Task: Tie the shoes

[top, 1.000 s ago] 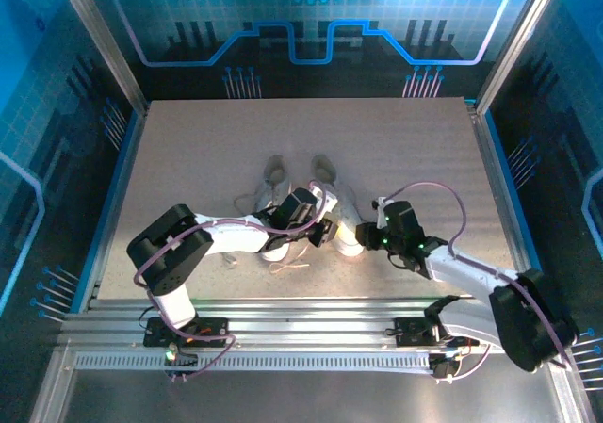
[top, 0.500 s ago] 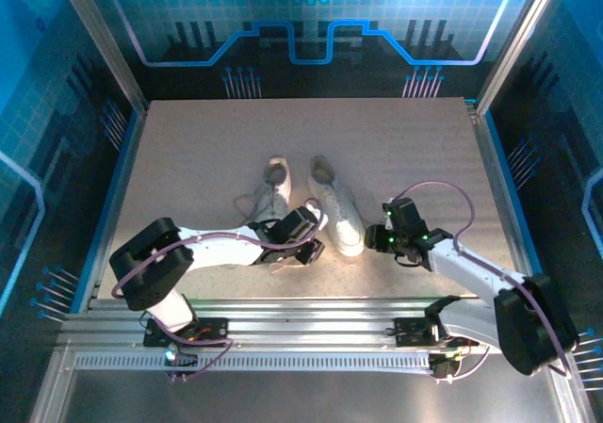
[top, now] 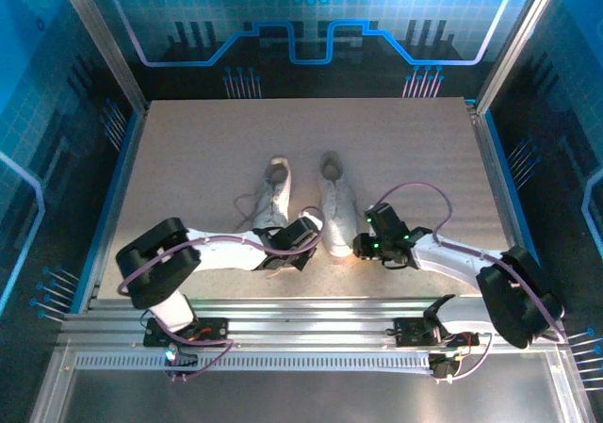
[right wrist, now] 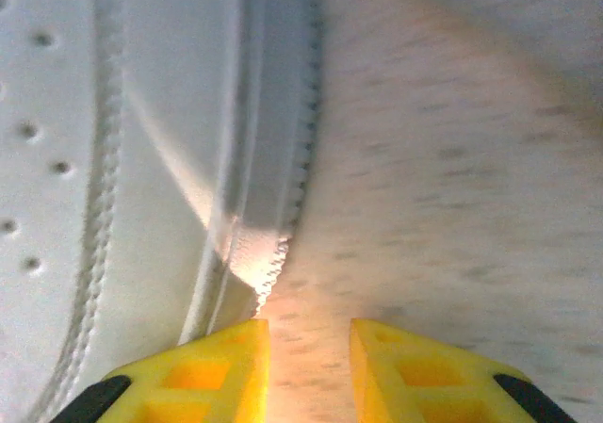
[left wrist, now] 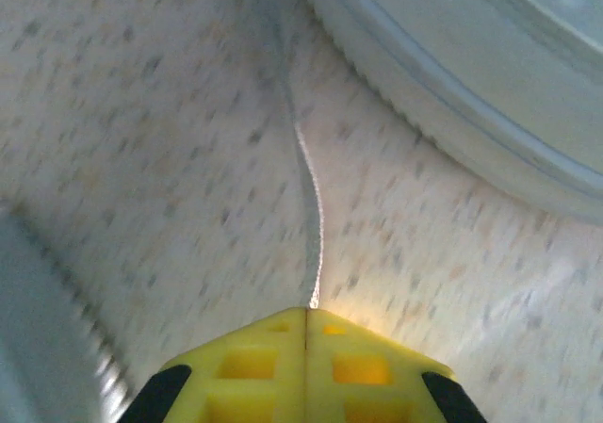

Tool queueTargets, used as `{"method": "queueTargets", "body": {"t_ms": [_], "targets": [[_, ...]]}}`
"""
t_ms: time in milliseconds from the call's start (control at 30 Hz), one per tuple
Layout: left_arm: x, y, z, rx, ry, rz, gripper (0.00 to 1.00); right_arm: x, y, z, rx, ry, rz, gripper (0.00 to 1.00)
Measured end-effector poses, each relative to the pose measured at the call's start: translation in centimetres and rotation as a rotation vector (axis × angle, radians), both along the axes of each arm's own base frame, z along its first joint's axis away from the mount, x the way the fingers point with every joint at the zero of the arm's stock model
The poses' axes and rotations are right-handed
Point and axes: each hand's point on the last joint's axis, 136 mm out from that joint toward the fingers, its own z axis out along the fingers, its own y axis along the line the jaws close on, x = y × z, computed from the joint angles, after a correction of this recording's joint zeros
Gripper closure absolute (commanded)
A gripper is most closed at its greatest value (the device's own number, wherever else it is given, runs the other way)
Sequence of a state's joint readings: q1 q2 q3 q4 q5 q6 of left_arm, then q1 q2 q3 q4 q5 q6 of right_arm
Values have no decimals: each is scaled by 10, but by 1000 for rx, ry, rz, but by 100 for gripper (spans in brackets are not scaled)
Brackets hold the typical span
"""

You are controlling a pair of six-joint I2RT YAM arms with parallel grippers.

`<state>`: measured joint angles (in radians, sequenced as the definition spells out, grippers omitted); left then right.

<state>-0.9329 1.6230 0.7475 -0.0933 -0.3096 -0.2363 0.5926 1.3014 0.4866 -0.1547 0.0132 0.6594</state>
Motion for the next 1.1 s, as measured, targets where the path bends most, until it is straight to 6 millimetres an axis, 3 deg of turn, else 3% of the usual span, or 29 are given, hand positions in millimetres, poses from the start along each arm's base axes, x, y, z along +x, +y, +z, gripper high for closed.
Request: {"method": "queueTargets", "body": {"t_ms": [100, 233, 333, 467, 600, 833, 933, 1100], "targets": [[-3, 22, 20, -18, -11, 24, 100, -13, 21, 4, 30, 22, 85, 67], [10, 32, 76, -126, -107, 51, 100, -1, 19, 24, 4, 29, 73, 58], [13, 30, 109, -182, -156, 33, 100, 30, -3, 52, -21, -13, -9, 48], [14, 16, 135, -240, -160, -2, 100, 67, -60, 77, -97, -47, -173, 40], [16, 0, 158, -292, -153, -36, 100, 78, -100, 66, -202, 32, -246, 37], [20, -42, 203, -396, -151, -121, 100, 76, -105, 21, -294, 204, -184, 35], [18, -55, 214, -435, -138, -152, 100, 73, -101, 8, -317, 246, -150, 42], [13, -78, 224, -520, -89, -168, 100, 66, -92, -4, -336, 289, -97, 86]]}}
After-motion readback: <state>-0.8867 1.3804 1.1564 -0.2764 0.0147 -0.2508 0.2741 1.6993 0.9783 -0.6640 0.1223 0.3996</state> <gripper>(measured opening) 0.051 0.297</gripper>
